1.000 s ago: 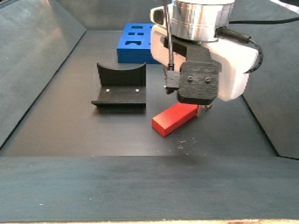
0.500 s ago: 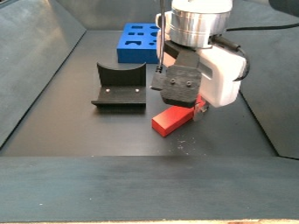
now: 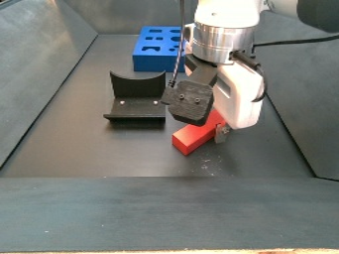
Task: Pick up the rectangle object. Move up. Place the rectangle object on the fixture. Regrasp the rectangle object. Move to above the board. Insert the rectangle object.
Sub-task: Pick up the rectangle object.
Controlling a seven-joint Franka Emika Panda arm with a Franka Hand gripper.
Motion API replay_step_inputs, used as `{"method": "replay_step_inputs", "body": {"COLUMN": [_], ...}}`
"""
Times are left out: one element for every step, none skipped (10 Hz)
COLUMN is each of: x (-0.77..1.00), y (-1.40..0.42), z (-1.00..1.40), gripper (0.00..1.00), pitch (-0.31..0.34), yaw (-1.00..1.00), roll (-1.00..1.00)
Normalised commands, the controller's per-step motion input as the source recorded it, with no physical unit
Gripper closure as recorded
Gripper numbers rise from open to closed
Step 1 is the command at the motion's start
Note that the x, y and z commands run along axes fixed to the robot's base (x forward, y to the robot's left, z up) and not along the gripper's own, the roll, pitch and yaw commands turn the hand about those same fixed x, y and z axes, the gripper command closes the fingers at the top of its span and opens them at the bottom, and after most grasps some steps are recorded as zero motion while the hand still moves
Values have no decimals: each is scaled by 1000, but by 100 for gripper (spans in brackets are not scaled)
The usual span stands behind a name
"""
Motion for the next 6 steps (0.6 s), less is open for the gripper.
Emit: {"method": "replay_step_inputs", "body": {"x": [0,0,0,0,0,0], "y": [0,0,0,0,0,0], "z": [-843,0,0,0,0,0], "gripper": [0,0,100,100,100,100], "pitch": [-326,0,0,0,0,0], "yaw": [-389,0,0,0,0,0], "roll": [0,20,0,0,0,0]}}
